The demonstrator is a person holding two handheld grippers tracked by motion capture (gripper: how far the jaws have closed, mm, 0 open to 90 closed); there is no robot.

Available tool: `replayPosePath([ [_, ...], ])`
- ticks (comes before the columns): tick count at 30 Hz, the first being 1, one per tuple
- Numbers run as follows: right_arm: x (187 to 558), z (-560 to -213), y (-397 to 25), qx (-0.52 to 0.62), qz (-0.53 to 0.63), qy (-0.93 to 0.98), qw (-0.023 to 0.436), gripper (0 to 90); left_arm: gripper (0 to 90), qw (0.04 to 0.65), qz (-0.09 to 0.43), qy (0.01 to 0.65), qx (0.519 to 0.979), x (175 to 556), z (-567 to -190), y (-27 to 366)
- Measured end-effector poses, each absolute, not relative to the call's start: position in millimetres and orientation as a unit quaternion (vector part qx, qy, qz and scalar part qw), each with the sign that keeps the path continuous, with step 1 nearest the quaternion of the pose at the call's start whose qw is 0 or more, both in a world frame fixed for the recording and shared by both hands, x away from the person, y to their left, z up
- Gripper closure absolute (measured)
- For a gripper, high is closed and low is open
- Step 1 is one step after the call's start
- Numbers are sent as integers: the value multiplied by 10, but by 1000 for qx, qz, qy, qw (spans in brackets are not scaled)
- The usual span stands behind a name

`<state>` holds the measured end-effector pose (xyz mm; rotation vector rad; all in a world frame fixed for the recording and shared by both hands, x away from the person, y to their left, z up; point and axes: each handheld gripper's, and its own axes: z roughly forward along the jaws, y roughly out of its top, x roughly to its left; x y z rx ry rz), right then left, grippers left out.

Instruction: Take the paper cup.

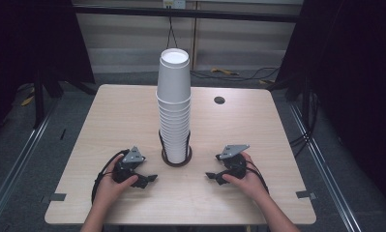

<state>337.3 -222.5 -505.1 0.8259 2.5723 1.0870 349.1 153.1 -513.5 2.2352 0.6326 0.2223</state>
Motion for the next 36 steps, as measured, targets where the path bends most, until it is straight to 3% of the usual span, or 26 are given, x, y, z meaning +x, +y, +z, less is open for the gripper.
replayPosePath([
  [6, 3374, -5046, -2212, 288, 371, 877, 107, 157, 147, 368, 77, 255, 891, 3508, -5048, 1531],
  [10, 3393, -4956, -2242, 290, 375, 875, 101, 153, 149, 386, 64, 250, 885, 3519, -4899, 1497],
  [32, 3522, -4125, -1933, 258, 442, 854, 98, 143, 151, 455, 50, 246, 854, 3760, -3401, 1609],
  [36, 3589, -3892, -1897, 268, 468, 837, 96, 143, 150, 459, 67, 237, 854, 3808, -3148, 1578],
])
